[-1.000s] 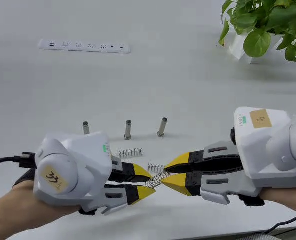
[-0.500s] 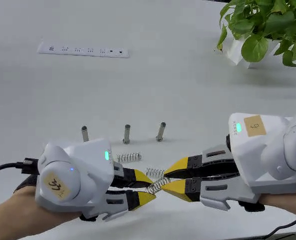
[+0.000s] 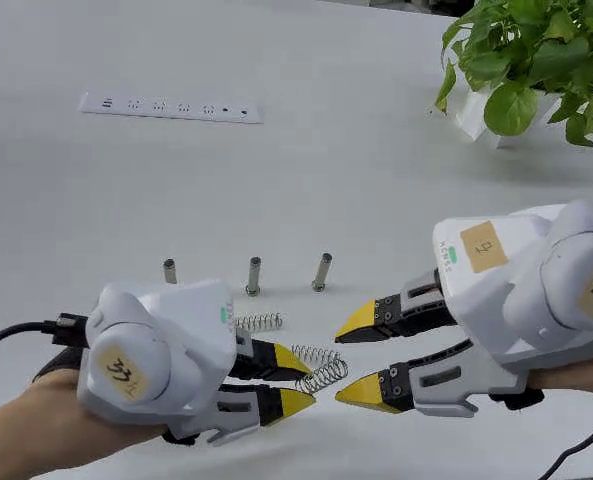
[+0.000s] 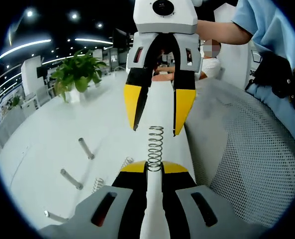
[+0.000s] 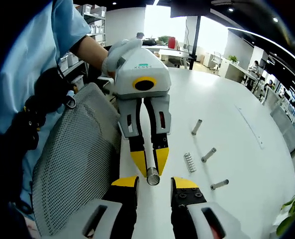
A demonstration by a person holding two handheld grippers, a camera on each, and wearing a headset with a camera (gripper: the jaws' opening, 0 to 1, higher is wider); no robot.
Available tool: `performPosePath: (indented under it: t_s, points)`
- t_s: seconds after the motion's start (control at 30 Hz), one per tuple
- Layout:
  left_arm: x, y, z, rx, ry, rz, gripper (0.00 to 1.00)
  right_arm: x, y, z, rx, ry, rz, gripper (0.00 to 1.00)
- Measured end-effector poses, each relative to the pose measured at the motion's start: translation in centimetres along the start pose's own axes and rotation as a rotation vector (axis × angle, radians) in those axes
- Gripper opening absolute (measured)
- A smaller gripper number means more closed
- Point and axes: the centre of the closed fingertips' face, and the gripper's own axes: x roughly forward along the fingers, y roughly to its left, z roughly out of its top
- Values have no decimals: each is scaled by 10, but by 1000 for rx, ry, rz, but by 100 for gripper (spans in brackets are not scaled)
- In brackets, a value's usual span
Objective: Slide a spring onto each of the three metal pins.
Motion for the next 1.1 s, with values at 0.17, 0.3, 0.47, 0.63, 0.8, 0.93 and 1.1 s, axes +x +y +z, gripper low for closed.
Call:
performPosePath:
  t_s: [0.17, 0.3, 0.47, 0.63, 0.8, 0.93, 1.1]
  points:
    - [3, -3, 2, 7, -4, -9, 6, 7, 2, -1, -37, 30, 40, 19]
    - [4, -3, 3, 8, -7, -11, 6, 10, 2, -4, -68, 63, 55, 18]
    - [4, -3, 5, 5, -12, -9, 6, 11, 3, -6, -86, 81, 67, 13]
    - [6, -5, 5, -1, -17, -7, 6, 14, 5, -6, -97, 89, 83, 11]
    - [5, -4, 6, -10, -28, 1, 6, 16, 7, -7, -104, 99, 92, 8]
    - [5, -4, 7, -12, -33, 6, 6, 17, 6, -6, -102, 98, 95, 8]
    - [4, -4, 7, -12, -35, 9, 6, 17, 7, -6, -95, 106, 101, 7]
